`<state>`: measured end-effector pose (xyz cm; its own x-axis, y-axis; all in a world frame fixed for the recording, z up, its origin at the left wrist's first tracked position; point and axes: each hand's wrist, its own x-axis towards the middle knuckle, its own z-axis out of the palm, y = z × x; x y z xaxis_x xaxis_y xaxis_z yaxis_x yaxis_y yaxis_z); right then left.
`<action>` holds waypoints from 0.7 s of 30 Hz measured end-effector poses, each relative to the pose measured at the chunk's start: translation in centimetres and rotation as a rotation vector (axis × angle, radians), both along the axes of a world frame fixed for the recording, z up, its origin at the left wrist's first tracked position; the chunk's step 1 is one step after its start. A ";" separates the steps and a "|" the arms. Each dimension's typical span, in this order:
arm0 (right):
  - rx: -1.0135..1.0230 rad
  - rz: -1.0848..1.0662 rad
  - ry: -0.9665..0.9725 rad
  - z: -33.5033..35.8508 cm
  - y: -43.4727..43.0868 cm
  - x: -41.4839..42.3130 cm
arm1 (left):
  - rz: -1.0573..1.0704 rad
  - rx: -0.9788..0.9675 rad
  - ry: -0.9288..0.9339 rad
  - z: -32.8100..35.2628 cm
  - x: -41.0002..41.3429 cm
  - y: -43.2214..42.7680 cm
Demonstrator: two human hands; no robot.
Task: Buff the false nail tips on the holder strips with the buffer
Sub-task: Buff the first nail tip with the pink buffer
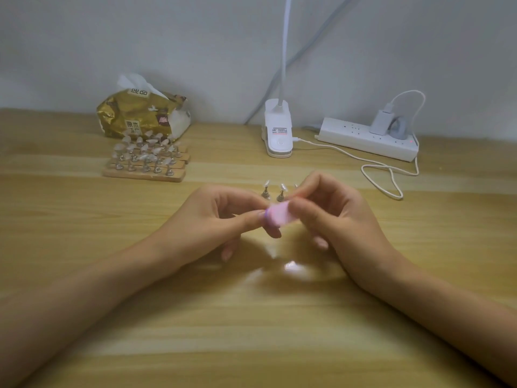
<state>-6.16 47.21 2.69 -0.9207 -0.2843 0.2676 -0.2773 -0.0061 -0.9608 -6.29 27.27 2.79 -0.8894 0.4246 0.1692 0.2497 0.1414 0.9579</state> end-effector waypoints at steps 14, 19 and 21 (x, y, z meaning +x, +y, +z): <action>-0.006 0.039 -0.001 0.0 0.0 0.0 | -0.010 0.015 -0.006 -0.2 0.0 -0.1; -0.008 0.071 0.002 0.2 -0.1 0.2 | -0.013 0.013 0.020 -0.2 -0.1 -0.2; -0.021 0.037 -0.002 0.2 -0.1 0.1 | -0.017 0.004 0.026 -0.3 -0.2 -0.2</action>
<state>-6.05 47.13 2.86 -0.9099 -0.3128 0.2724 -0.2749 -0.0369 -0.9608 -6.47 27.03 2.48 -0.8775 0.4384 0.1944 0.2772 0.1328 0.9516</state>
